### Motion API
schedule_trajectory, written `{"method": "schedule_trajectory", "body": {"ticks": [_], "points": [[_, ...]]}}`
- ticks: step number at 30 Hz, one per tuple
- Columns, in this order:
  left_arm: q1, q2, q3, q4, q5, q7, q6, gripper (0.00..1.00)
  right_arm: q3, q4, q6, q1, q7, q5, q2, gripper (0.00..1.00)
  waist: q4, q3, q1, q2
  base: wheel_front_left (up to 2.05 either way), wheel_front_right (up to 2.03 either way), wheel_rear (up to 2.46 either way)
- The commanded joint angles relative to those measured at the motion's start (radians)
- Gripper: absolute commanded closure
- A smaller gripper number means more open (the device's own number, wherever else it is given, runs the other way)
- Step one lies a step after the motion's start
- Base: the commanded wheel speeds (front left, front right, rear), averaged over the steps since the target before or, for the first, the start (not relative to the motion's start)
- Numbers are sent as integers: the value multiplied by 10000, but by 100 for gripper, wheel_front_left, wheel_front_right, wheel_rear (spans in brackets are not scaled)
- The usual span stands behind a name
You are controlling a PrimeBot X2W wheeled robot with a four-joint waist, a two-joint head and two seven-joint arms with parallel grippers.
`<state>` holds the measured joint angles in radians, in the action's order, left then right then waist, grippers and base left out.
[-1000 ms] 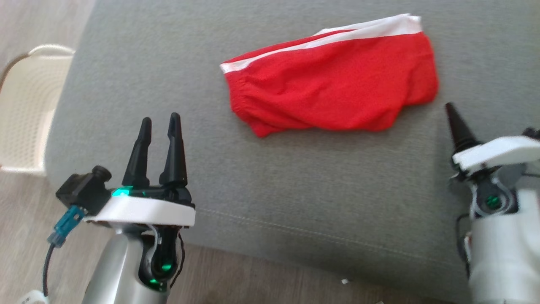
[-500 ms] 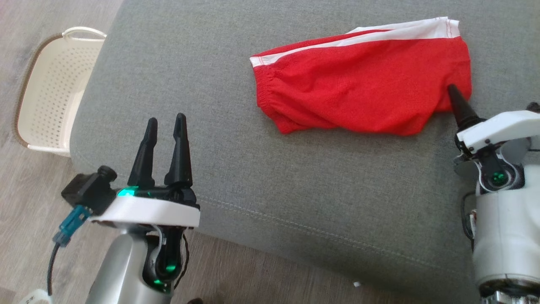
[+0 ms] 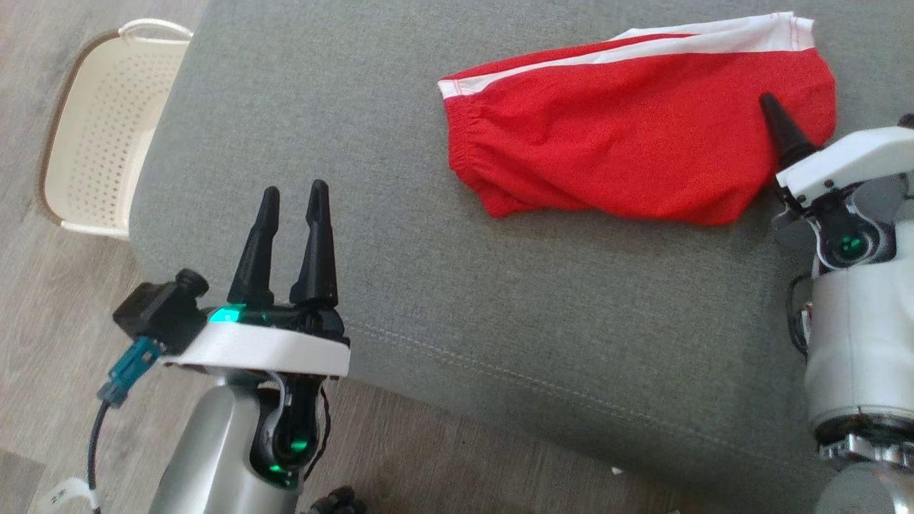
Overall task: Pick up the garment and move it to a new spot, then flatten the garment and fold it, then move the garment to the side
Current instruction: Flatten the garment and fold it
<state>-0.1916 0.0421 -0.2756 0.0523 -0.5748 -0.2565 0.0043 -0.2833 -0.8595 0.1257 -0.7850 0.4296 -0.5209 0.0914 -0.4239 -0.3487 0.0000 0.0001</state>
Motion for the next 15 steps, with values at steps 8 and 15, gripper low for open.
{"method": "schedule_trajectory", "body": {"ticks": [8,15], "points": [[-290,82,343,-327,-57,-53,77,0,-117,-649,50,-190,-236,960,-365,100,-45,0,0,-1,0,0,0],[-338,82,416,-350,-47,-53,56,0,335,-25,50,-44,-1096,1055,-236,100,200,106,0,-1,0,0,0]]}}
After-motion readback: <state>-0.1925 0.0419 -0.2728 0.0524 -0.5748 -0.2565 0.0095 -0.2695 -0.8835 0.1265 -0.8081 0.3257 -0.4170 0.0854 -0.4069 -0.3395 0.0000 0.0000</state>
